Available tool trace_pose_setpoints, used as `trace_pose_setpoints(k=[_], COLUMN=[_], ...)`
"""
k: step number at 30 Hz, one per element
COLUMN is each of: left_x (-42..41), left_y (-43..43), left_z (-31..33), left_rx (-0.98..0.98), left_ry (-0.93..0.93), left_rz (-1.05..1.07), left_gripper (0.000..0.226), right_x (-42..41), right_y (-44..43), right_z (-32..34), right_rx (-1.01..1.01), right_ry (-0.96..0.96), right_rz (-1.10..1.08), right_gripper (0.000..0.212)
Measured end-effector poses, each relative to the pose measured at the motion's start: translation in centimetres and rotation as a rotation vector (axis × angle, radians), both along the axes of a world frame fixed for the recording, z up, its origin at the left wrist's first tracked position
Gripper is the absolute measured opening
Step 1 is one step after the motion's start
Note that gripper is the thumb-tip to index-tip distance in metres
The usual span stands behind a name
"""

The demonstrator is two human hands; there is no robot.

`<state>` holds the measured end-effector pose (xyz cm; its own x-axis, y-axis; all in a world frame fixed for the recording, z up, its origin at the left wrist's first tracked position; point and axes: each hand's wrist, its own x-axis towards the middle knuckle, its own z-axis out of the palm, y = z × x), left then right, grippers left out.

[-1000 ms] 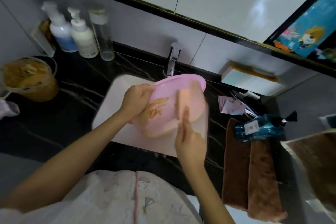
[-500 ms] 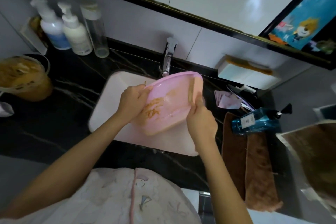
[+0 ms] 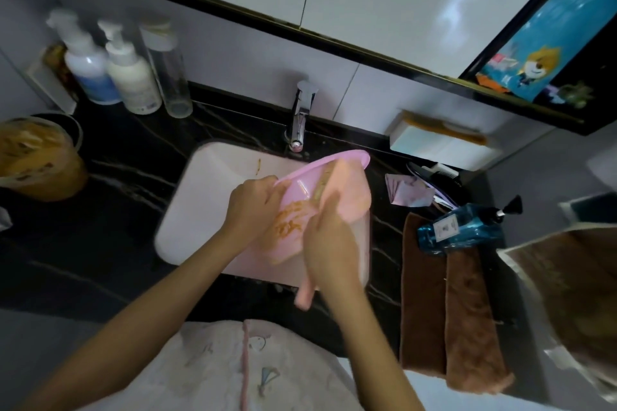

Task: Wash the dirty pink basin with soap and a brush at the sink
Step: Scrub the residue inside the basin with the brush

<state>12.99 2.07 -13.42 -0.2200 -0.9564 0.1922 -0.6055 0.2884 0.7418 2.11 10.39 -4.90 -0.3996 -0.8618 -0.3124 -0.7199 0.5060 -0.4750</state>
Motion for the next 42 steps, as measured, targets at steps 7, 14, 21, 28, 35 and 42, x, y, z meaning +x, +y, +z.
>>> trace_pose_setpoints(k=[7,14,21,28,35,42], left_x=[0.2,1.4,1.0,2.3,2.7,2.7], left_y=[0.8,-0.6,-1.0,-2.4,-3.3,-4.2], left_z=[0.3,0.1,-0.2,-0.2,-0.1,0.0], left_rx=[0.024,0.015,0.037,0.105,0.149,0.172], left_ry=[0.042,0.043,0.062,0.117,0.162,0.162], left_rz=[-0.158,-0.113,-0.088,-0.049,-0.009,-0.001], left_gripper=[0.034,0.042,0.036,0.041,0.035,0.033], right_x=[-3.2,0.9,-1.5,-3.4,-2.8,-5.2], right_y=[-4.0,-1.4,-1.1,1.7,2.1,0.2], right_z=[-1.3,-2.6,-2.2,-6.0,-8.2,-9.0], right_rx=[-0.095,0.050,-0.031,-0.263,-0.436,-0.437], right_ry=[-0.010,0.203,0.178,0.142,0.068,0.121], right_rz=[-0.313,0.080,-0.052,0.066,-0.136,-0.205], right_gripper=[0.052,0.068,0.061,0.053,0.051,0.049])
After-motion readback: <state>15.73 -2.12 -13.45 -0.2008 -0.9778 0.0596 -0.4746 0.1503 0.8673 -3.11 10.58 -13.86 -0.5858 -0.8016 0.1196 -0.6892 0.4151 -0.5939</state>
